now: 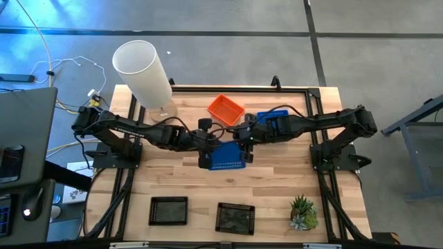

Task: Stack baskets by color
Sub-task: Stack the left blue bin on top of the right blue bin

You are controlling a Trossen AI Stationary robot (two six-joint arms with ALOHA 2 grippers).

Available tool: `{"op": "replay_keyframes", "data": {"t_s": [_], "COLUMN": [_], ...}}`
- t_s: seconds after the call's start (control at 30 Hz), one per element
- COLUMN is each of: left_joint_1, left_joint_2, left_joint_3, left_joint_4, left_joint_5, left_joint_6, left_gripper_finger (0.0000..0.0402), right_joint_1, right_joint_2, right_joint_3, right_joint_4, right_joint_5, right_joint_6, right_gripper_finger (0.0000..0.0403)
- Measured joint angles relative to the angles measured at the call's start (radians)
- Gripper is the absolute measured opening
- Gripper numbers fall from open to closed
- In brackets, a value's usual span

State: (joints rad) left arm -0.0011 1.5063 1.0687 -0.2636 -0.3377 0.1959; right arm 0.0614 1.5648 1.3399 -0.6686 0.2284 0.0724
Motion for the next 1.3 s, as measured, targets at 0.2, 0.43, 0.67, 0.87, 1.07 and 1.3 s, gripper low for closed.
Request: {"op": "replay_keyframes", "data": {"t_s": [0.2,0.43,0.67,0.87,1.07,1.3], "left_joint_1": [-0.006,-0.006,0.006,0.016,0.022,0.022], "left_joint_2": [0.001,0.001,0.001,0.000,-0.001,-0.001], "left_joint_3": [0.000,0.000,0.000,0.000,0.000,0.000], "left_joint_4": [0.042,0.050,0.051,0.047,0.018,-0.031], "left_joint_5": [-0.063,-0.062,-0.056,-0.056,-0.047,-0.064], "left_joint_6": [0.035,0.034,0.032,0.030,0.043,0.040], "left_gripper_finger": [0.0000,0.0000,0.0001,0.0017,0.0071,0.0130], "right_joint_1": [-0.002,-0.003,-0.002,-0.003,-0.003,-0.003], "right_joint_2": [0.000,0.000,0.001,0.001,0.002,0.002], "right_joint_3": [0.001,0.001,0.001,0.000,0.000,0.000], "right_joint_4": [-0.019,-0.031,-0.035,-0.050,-0.070,-0.134], "right_joint_5": [-0.027,-0.019,-0.001,0.005,0.045,0.101], "right_joint_6": [0.010,0.014,0.020,0.029,0.050,0.061], "right_gripper_finger": [0.0079,0.0007,0.0003,0.0001,0.0000,0.0000]}}
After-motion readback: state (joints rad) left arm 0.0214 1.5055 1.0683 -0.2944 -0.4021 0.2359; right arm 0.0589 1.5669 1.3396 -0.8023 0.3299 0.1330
